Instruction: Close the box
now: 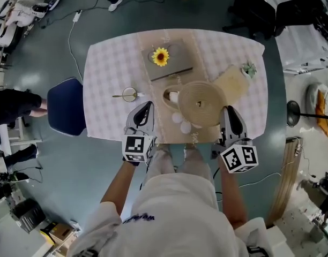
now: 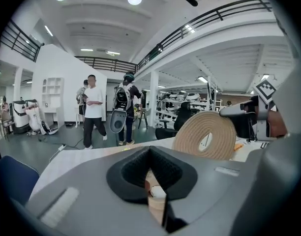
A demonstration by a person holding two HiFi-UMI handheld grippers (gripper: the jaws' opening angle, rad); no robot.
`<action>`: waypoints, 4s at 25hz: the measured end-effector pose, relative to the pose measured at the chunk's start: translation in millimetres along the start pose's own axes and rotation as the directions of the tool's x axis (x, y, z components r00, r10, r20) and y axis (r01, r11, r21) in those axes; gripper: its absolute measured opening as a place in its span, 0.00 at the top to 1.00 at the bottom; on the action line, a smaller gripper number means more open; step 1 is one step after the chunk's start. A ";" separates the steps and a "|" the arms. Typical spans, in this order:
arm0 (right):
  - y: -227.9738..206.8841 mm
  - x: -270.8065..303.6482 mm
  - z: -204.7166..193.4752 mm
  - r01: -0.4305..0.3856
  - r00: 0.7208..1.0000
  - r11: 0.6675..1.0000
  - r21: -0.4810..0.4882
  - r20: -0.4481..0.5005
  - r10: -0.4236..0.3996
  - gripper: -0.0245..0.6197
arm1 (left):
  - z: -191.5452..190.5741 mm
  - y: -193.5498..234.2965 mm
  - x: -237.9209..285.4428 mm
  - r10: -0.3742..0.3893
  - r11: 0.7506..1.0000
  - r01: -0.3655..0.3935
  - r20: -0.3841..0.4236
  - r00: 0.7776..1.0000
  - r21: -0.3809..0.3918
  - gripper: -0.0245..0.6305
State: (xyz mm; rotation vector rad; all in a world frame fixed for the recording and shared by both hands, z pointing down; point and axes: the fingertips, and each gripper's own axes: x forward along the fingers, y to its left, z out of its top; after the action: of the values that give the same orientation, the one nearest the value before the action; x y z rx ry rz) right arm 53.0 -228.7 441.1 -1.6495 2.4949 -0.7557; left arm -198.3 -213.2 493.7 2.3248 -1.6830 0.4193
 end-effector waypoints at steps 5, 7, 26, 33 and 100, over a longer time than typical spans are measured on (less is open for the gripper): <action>-0.4 18.0 -24.4 0.026 1.000 0.997 0.073 -0.009 -0.026 0.86 | -20.8 9.5 17.4 -0.032 0.999 0.032 -0.048 0.998 0.000 0.96; -0.9 25.2 -31.5 0.035 0.999 0.995 0.095 -0.011 -0.034 0.86 | -28.3 13.0 24.2 -0.042 0.999 0.043 -0.064 0.997 0.007 0.96; -22.6 61.7 -109.4 0.099 0.995 0.937 0.335 -0.052 -0.086 0.86 | -91.0 19.9 75.8 -0.092 0.995 0.095 -0.150 0.984 0.008 0.96; -30.3 71.5 -137.6 0.125 0.992 0.898 0.423 -0.059 -0.110 0.86 | -116.5 17.6 88.6 -0.086 0.996 0.090 -0.206 0.975 0.010 0.96; -94.8 78.8 -234.7 0.327 0.931 0.923 0.203 -0.238 -0.278 0.86 | -179.2 0.9 122.3 -0.088 0.985 0.132 -0.337 0.937 0.111 0.96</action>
State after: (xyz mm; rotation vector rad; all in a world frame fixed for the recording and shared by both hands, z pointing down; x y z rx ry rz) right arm 27.8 -241.3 704.8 -1.9787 2.1731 -1.2653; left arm -179.2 -257.5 705.2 2.2657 -1.3958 0.8695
